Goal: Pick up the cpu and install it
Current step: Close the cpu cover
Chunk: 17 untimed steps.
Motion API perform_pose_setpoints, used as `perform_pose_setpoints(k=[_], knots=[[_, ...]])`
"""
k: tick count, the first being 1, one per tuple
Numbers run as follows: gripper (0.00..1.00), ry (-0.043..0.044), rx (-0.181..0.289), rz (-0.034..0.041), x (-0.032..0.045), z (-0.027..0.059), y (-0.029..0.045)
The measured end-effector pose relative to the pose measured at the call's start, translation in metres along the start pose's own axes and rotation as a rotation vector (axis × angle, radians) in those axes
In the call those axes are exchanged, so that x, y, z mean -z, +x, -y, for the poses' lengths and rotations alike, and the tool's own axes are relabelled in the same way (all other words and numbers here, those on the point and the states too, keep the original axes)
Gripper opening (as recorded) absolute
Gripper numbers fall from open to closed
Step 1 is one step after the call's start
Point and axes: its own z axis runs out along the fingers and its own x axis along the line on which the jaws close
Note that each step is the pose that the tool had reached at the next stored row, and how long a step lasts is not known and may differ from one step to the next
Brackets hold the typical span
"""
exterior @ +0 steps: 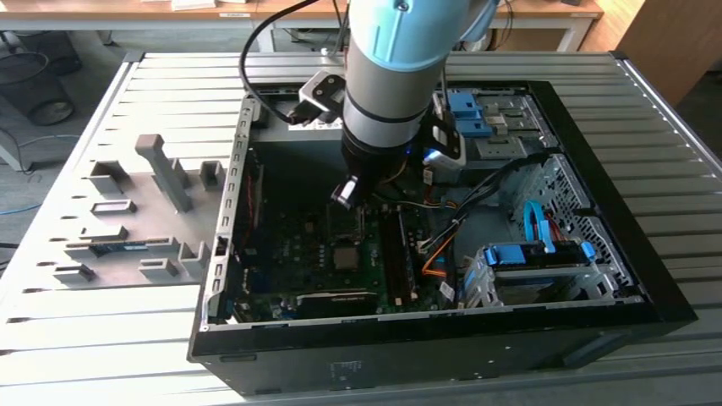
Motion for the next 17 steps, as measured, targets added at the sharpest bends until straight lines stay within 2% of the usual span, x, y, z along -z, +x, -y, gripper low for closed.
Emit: perform_pose_setpoints(k=[9,14,17], knots=[[0.1,-0.0006,0.005,-0.0009,0.0032,0.0061,0.0085],[0.1,-0.0007,0.009,-0.002,0.0071,0.0068,0.0107],[0.1,0.0026,0.011,-0.0067,0.0079,0.0072,0.0118]])
